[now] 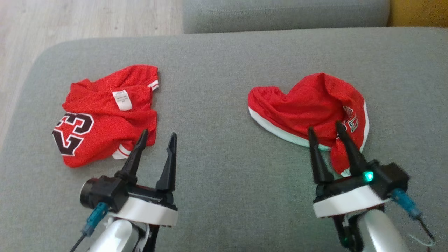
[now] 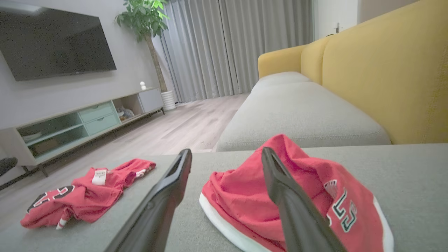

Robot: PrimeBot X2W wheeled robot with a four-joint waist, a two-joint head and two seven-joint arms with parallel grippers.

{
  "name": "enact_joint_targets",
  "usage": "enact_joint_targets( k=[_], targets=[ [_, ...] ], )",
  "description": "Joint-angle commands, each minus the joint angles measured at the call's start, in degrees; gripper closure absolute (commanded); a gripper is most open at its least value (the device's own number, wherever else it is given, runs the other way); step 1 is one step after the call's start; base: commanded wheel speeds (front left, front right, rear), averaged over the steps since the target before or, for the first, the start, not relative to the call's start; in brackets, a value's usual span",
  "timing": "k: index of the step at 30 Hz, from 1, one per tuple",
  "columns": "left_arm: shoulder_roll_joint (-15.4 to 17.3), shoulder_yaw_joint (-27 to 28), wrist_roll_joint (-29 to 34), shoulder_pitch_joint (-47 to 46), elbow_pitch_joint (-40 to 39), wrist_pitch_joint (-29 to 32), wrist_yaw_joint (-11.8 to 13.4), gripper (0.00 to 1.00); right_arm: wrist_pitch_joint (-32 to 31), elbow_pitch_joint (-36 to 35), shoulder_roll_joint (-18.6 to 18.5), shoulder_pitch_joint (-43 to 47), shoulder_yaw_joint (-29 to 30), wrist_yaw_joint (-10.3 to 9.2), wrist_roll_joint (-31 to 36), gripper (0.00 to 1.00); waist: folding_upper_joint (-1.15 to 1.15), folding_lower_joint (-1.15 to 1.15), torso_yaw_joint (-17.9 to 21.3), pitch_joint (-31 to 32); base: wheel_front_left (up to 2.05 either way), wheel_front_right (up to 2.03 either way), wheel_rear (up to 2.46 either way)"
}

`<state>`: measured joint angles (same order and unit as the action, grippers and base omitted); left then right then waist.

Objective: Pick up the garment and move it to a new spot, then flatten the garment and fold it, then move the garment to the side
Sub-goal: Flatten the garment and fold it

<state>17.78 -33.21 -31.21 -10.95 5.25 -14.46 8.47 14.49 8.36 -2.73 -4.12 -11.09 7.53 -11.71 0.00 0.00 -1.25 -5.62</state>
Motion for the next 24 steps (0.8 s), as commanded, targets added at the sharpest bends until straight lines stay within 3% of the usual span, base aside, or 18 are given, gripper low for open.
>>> enact_joint_targets(
  k=[1,7,12,24],
  targets=[
    [0.4,2.6,0.5,-1.9,-1.5,-0.5,-0.4,0.00,0.5,-0.6,-0.1,-2.0,-1.9,-0.04,1.0,0.00,0.00,0.00,-0.2,-0.8,0.00,0.00,0.00],
    [-1.2,3.0,1.1,-3.4,-0.3,-0.5,-2.0,0.00,-0.6,8.9,-0.1,-5.4,-3.6,-0.04,5.9,0.00,0.00,0.00,-1.9,-3.0,0.00,0.00,0.00],
    [-3.5,3.6,1.8,-4.7,1.2,-0.5,-3.6,0.00,-3.5,17.1,-0.1,-9.4,-1.6,-0.04,11.2,0.00,0.00,0.00,-4.4,-4.8,0.00,0.00,0.00],
    [-6.3,7.8,3.2,-5.7,2.6,-0.5,-6.3,0.00,-10.3,25.0,-0.1,-16.2,5.0,-0.04,23.1,0.00,0.00,0.00,-7.8,-8.6,0.00,0.00,0.00]
  ],
)
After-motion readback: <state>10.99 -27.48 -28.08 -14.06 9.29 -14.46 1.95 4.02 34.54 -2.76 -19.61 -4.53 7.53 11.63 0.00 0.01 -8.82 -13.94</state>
